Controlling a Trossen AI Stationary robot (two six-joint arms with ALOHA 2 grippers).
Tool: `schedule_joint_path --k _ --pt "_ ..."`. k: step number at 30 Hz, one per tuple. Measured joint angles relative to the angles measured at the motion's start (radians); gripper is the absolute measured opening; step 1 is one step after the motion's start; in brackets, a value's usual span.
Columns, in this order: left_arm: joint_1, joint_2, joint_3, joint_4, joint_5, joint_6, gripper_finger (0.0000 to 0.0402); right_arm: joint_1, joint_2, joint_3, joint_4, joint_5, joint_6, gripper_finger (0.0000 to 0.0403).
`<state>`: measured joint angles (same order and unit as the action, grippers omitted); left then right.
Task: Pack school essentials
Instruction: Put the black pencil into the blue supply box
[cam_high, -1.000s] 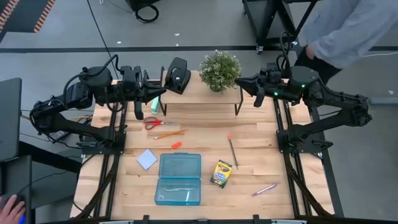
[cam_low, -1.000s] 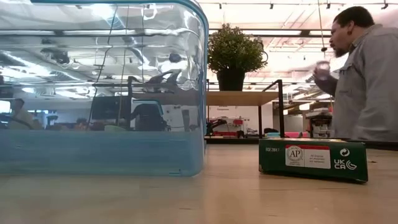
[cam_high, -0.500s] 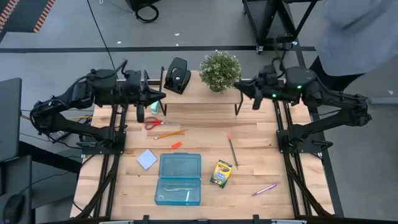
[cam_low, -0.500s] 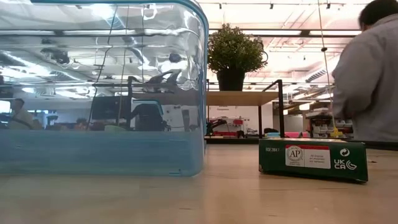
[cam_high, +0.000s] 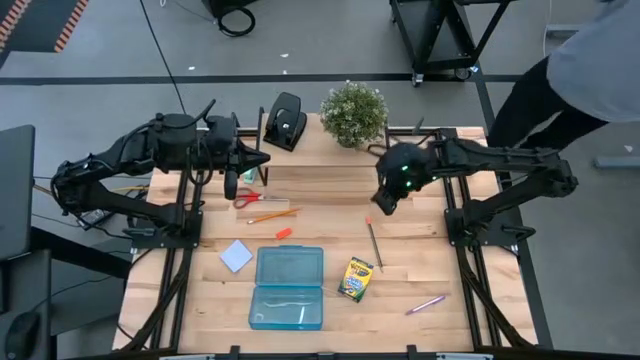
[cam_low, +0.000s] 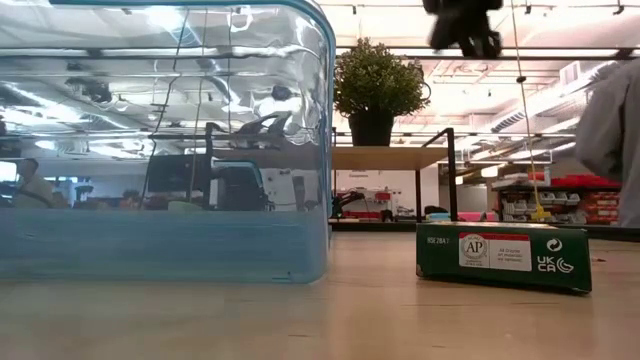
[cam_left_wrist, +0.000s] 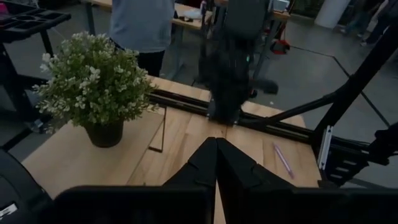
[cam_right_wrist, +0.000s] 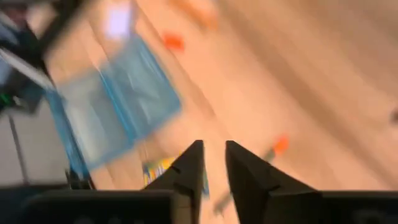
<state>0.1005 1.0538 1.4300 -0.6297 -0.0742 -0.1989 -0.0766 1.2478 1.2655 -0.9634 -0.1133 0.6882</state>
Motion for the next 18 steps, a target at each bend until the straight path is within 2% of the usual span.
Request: schedule_joint_path --k 5,10,14,18 --pt "0.0 0.0 0.0 0.033 0.0 0.001 0.0011 0.038 0.082 0.0 -0.124 0.019 0.135 0.0169" --pt "0.0 0.0 0.0 0.039 0.0 0.001 0.002 0.1 0.174 -0.003 -0.169 0.088 0.275 0.0241" --pt "0.0 0.0 0.0 0.039 0.001 0.001 0.0019 0.13 0.237 -0.044 -0.161 0.078 0.337 0.0272" --pt "0.0 0.0 0.0 0.039 0.015 0.005 0.0012 0.144 0.265 -0.143 -0.096 0.01 0.365 0.0277"
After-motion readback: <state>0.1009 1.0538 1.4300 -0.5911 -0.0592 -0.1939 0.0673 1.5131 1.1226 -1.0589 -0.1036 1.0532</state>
